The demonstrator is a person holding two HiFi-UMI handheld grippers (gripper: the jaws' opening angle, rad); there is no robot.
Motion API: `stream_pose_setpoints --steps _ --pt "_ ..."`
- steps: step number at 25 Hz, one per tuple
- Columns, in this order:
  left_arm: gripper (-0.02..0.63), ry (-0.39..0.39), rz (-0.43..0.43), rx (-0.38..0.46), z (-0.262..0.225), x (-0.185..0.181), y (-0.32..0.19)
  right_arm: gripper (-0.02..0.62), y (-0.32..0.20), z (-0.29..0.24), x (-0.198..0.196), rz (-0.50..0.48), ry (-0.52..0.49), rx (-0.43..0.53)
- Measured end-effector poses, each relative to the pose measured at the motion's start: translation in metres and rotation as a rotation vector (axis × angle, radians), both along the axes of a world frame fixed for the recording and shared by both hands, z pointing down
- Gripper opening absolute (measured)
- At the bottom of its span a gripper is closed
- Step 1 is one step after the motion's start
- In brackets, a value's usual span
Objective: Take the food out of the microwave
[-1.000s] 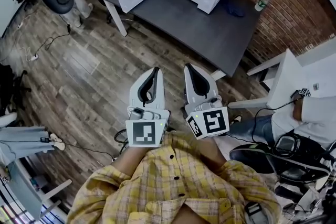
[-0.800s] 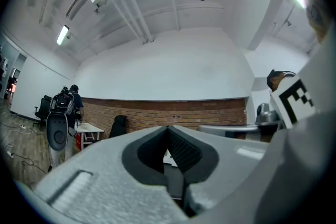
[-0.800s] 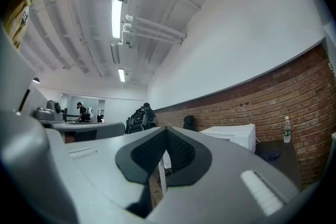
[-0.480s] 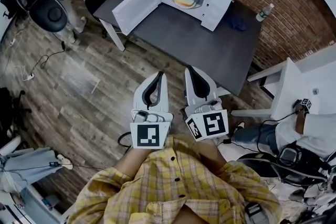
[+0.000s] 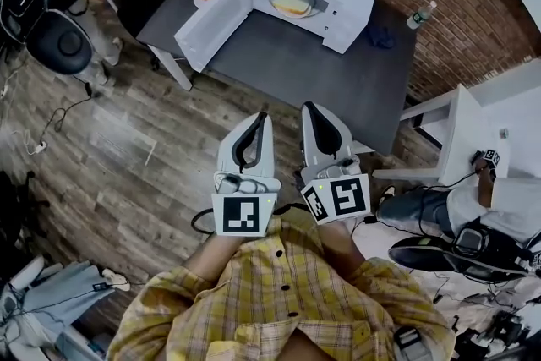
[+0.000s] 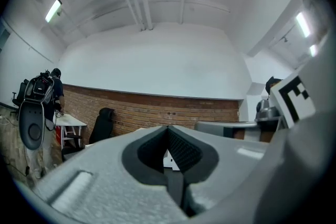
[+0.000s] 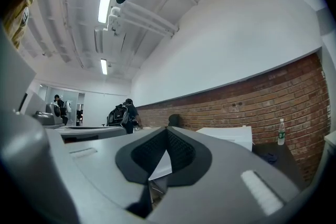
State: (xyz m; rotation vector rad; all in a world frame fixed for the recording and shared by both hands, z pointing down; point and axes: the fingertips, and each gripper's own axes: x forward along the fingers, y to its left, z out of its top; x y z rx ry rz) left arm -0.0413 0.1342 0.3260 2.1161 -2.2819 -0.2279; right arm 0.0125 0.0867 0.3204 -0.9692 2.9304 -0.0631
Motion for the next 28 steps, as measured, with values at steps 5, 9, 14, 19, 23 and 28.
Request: stream_pose_setpoints --steps 5,9,14,19,23,28 --pt "0.0 0.026 0.031 -0.006 0.005 -0.014 -0.015 0.003 -0.011 0.004 -0.012 0.034 0.024 -0.006" --pt "0.0 0.025 0.06 -0.015 0.009 -0.013 -0.028 0.003 -0.022 0.01 -0.012 0.062 0.03 -0.017" --pt "0.0 0.016 0.078 -0.022 0.014 -0.015 -0.046 0.003 -0.042 0.019 -0.011 0.08 0.02 -0.032" --pt "0.0 -0.006 0.097 -0.034 0.017 -0.018 -0.077 0.003 -0.071 0.021 -0.011 0.099 -0.01 -0.037" --pt "0.0 -0.05 0.114 -0.033 0.014 -0.019 -0.107 0.003 -0.098 0.021 -0.014 0.107 -0.013 -0.035" --pt "0.0 -0.05 0.118 -0.034 0.013 -0.023 -0.144 0.003 -0.132 0.022 -0.02 0.106 -0.008 -0.036"
